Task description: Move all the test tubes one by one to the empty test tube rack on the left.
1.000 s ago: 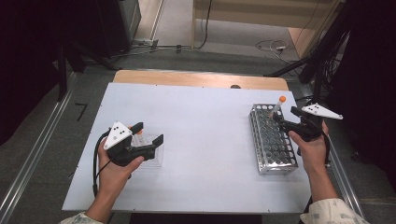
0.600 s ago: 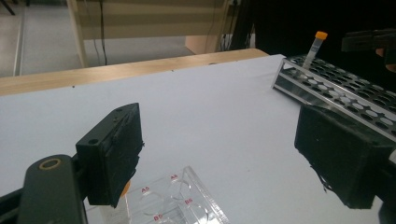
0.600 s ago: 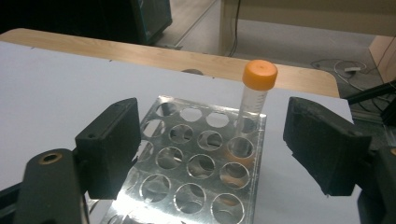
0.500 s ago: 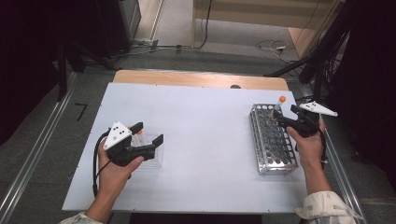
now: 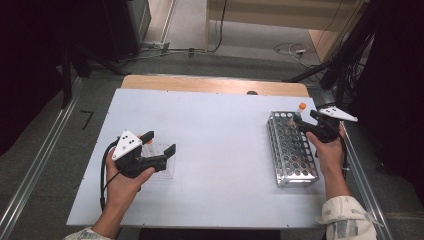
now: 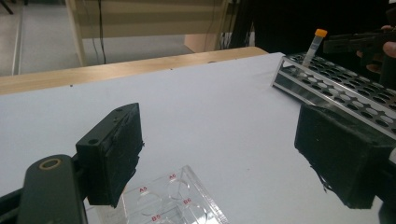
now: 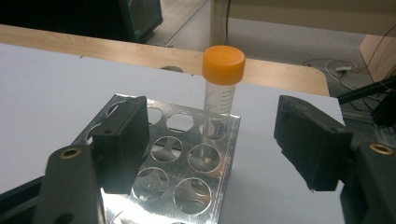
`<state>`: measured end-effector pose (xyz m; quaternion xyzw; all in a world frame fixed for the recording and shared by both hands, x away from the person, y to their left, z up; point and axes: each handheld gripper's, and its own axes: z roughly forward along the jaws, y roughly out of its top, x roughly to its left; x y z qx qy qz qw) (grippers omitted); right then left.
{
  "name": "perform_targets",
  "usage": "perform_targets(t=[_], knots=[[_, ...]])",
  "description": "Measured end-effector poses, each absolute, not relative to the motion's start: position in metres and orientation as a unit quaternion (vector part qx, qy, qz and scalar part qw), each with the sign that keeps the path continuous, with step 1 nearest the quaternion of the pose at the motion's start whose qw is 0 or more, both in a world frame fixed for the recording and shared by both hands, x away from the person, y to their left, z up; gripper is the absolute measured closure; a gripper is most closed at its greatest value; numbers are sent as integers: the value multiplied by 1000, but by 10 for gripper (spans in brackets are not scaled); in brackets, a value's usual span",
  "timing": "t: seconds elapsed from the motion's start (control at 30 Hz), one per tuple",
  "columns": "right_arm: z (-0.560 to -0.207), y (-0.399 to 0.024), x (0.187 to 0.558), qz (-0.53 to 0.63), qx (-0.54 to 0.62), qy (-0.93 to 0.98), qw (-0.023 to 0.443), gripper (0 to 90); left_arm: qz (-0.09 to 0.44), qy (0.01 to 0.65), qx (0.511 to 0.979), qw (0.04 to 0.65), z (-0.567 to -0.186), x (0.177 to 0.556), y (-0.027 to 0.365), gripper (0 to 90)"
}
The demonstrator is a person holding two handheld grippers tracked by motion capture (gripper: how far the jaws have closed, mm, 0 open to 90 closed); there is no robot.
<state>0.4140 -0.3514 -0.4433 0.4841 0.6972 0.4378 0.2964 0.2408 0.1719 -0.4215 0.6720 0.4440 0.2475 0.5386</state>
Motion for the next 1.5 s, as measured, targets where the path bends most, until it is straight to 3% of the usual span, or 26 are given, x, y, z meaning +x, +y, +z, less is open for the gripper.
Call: perform_targets(t=[0.47,1.3,1.5], knots=[[-449,-353,430,429,479,708,292,368,246,443,675,536,-424,242,171,163],[-455,-354,445,437,473,715,273,676,244,444,674,538,-424,243,172,152],[-454,-353,445,440,472,712,276,692,244,444,674,537,-425,244,172,152]])
